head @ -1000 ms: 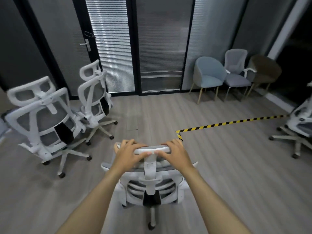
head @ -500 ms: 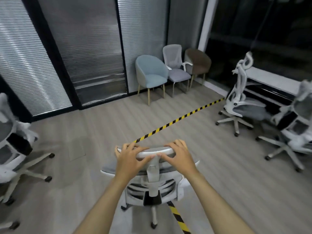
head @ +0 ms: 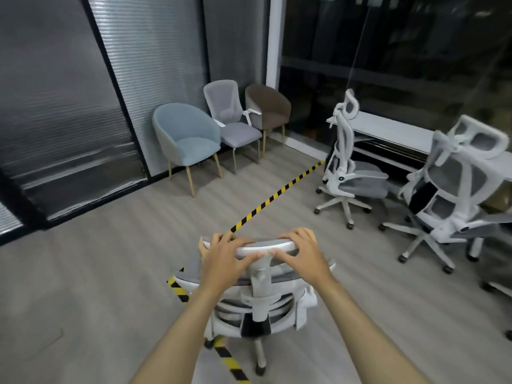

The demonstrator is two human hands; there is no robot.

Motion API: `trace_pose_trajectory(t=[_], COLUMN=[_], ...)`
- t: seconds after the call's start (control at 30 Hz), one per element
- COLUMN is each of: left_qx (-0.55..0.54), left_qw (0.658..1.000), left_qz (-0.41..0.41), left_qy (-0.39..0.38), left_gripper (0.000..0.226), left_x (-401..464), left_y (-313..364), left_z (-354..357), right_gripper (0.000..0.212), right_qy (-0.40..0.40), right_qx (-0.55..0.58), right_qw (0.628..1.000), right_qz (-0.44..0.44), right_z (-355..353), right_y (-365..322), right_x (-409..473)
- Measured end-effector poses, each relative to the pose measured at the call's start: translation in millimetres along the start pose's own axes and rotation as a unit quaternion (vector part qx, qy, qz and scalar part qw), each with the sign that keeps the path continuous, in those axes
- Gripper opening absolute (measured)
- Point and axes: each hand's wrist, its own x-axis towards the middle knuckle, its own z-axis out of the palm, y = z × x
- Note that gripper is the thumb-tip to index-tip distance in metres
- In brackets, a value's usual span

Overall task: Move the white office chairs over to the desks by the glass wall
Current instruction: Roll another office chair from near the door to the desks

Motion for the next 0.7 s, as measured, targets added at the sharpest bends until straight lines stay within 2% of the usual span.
trace_pose_trajectory(t=[0.27, 0.5, 0.7], left_qx=[-0.04, -0.08, -0.101], left_qw=[0.997, 0.988, 0.97], left_qz=[0.059, 0.113, 0.173], left_qy=[-0.01, -0.073, -0.139], left_gripper=[0.057, 0.053, 0.065], left_x=[170, 310, 433], left_y=[31, 57, 68], left_z=[59, 99, 133], right_gripper=[0.051, 0.06, 0.062], right_qy=[0.085, 0.121, 0.142], right_qx=[-0.067, -0.131, -0.19], right_qw=[0.994, 0.982, 0.965], right_qz=[0.023, 0.057, 0.114], right_z=[-24, -54, -69], right_y=[94, 152, 195], right_x=[124, 221, 303])
